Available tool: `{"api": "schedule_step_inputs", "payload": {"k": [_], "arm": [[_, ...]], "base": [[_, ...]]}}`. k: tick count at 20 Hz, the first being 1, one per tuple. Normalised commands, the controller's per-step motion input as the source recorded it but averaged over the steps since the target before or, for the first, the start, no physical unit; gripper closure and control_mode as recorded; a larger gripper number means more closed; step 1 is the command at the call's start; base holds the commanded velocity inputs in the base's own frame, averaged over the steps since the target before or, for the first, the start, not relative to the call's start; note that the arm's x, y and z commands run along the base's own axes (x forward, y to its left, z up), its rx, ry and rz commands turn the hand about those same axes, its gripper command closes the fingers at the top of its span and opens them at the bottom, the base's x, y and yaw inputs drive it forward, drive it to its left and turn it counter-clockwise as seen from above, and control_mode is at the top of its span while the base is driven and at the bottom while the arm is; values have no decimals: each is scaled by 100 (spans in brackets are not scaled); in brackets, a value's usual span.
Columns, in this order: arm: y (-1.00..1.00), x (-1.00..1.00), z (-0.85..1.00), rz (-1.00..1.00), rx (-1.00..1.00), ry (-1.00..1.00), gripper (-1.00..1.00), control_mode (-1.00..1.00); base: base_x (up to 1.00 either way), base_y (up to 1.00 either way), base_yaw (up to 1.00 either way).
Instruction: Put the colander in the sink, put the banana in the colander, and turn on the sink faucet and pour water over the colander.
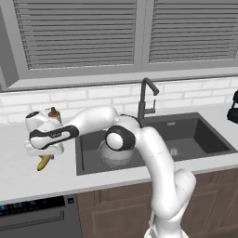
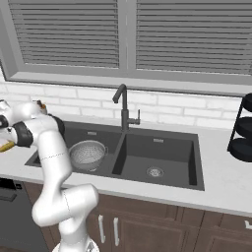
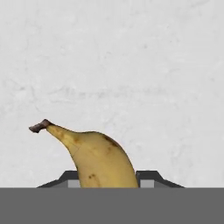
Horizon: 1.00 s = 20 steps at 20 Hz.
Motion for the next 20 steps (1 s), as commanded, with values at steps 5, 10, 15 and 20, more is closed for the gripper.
{"api": "schedule_step_inputs", "payload": {"k": [5, 10, 15, 20], "arm": [[-99, -33, 7, 0, 5, -4, 100, -100], [-94, -18, 35, 0, 1, 0, 100, -100], [-88, -1, 47, 0, 0, 9, 100, -100], [-86, 18, 33, -4, 0, 3, 100, -100]], "base": [[0, 0, 0], [0, 0, 0], [0, 0, 0], [0, 0, 0]]}}
